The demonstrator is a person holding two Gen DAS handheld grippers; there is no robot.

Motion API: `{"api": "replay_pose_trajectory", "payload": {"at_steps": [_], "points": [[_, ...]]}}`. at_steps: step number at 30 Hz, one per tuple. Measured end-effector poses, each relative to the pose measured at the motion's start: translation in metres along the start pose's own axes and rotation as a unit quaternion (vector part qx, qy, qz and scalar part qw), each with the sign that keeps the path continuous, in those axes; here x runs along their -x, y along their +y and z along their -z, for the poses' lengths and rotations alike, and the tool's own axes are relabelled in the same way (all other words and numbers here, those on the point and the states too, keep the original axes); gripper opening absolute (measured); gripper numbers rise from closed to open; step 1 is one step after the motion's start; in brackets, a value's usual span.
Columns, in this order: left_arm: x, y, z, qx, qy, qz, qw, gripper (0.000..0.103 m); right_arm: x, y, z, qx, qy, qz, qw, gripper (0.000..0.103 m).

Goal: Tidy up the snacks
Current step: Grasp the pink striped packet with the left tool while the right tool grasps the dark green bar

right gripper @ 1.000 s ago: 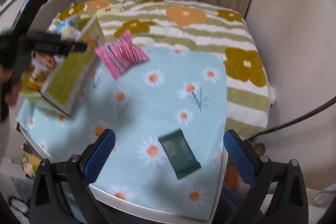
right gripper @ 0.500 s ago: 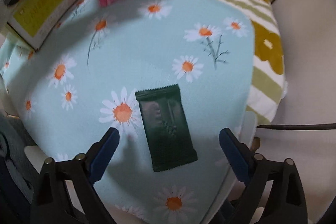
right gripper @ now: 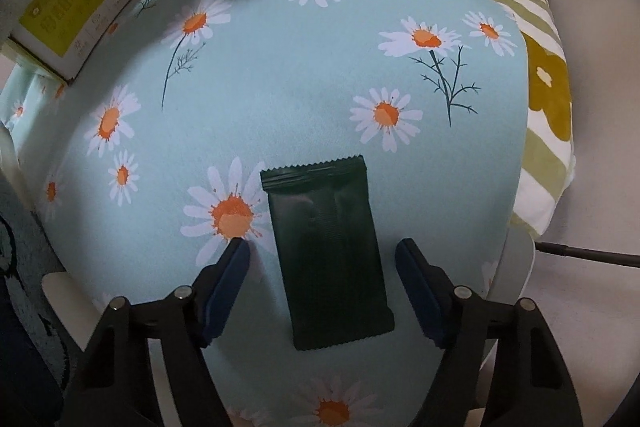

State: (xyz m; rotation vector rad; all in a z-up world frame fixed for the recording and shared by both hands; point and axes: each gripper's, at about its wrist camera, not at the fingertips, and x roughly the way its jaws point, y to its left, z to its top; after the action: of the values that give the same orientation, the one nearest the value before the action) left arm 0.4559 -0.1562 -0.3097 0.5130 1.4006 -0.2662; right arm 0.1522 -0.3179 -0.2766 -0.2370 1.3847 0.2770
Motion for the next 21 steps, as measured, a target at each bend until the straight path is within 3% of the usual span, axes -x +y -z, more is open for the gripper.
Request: {"api": "replay_pose_trajectory", "payload": {"at_steps": [9, 21], "points": [[0.006, -0.009, 0.012, -0.01, -0.005, 0.005, 0.9999, 0.074, 0.003, -0.007, -0.003, 0.004, -0.016, 0.003, 1.0, 0.044], [0.017, -0.036, 0.056, -0.008, -0.007, 0.015, 0.9998, 0.072, 0.006, -0.016, -0.005, -0.047, -0.039, 0.007, 0.998, 0.041]]}}
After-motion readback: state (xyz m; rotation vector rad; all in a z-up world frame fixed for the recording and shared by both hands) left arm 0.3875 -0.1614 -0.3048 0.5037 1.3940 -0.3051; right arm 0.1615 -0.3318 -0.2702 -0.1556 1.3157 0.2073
